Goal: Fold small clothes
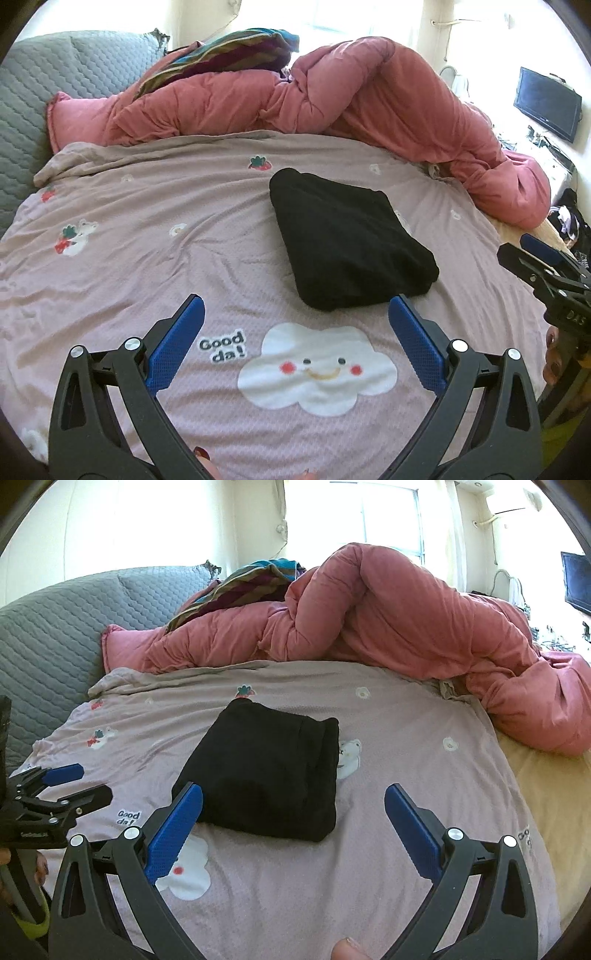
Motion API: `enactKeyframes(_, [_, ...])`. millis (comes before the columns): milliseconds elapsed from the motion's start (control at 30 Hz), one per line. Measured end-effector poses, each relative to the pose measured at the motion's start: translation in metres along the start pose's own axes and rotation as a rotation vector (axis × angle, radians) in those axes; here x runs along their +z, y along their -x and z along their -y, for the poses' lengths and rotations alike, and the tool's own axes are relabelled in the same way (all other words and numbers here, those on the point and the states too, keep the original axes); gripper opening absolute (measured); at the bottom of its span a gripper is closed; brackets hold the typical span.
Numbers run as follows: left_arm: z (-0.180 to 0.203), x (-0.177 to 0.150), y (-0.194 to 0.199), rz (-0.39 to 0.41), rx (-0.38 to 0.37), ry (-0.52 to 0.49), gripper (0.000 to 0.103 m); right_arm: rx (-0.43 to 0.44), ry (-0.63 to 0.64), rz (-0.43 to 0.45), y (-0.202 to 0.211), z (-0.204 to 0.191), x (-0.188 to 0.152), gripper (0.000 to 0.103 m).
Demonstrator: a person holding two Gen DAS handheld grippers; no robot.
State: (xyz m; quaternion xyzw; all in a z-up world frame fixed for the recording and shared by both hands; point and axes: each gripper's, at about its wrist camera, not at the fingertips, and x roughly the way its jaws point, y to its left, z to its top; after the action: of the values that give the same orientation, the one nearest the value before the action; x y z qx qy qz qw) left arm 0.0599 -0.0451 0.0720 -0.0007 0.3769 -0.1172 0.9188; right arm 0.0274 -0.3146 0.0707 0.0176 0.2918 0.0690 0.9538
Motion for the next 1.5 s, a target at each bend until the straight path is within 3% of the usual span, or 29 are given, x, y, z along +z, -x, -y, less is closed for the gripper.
enactKeyframes(267, [-0.004, -0.023, 0.008, -0.020, 0.010, 0.023, 0.093, 0.010, -0.011, -0.008, 0.010, -0.005, -0.018, 0.098])
enactKeyframes(400, [-0.008, -0.036, 0.002, -0.066, 0.010, 0.047, 0.093, -0.003, -0.013, -0.009, 0.014, -0.007, -0.027, 0.098])
enactKeyframes(800, [-0.008, -0.060, -0.010, -0.123, 0.028, 0.044, 0.093, -0.060, -0.030, -0.117, -0.005, -0.024, -0.070, 0.098])
enactKeyframes(1500, [-0.013, -0.063, -0.015, -0.144, 0.039, 0.057, 0.093, -0.064, -0.010, -0.157, -0.017, -0.027, -0.070, 0.098])
